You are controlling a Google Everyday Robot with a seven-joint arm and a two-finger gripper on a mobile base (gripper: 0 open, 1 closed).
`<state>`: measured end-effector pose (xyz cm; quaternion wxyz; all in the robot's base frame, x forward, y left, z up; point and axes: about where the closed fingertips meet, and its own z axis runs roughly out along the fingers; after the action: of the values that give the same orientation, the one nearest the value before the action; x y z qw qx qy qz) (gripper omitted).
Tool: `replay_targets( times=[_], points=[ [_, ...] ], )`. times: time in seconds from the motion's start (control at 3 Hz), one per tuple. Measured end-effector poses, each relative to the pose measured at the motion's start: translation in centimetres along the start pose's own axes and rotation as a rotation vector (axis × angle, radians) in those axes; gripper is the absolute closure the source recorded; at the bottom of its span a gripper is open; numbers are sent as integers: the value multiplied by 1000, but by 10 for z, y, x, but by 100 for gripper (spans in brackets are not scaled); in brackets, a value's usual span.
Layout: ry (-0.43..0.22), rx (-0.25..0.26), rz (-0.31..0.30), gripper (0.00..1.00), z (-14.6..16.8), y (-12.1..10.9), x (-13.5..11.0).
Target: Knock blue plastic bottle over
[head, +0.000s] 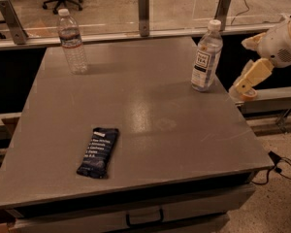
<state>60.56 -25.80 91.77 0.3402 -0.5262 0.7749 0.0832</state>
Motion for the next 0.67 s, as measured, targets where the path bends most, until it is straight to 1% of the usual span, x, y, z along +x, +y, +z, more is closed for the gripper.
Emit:
replay_targets(
  times=[0.33,0.67],
  points=[
    [-133,-32,-7,0,29,-6,-23],
    [-259,-115,-46,0,59,15,-67]
  ],
)
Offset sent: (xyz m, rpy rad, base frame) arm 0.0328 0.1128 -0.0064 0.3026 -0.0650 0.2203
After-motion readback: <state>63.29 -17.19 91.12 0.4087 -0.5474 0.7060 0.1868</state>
